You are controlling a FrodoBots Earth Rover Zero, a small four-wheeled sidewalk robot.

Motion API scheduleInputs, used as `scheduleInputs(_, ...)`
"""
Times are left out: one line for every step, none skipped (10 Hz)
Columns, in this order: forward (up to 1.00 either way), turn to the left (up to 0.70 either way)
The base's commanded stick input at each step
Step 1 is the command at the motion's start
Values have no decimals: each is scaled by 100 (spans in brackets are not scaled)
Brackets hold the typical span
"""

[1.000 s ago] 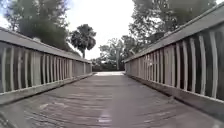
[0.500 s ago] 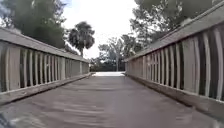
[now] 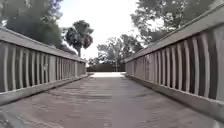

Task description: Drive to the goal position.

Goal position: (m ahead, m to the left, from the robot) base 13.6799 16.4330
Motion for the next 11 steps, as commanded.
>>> scheduleInputs(100,27)
scheduleInputs(100,0)
scheduleInputs(100,0)
scheduleInputs(100,0)
scheduleInputs(100,0)
scheduleInputs(100,0)
scheduleInputs(100,0)
scheduleInputs(100,0)
scheduleInputs(100,0)
scheduleInputs(100,0)
scheduleInputs(100,0)
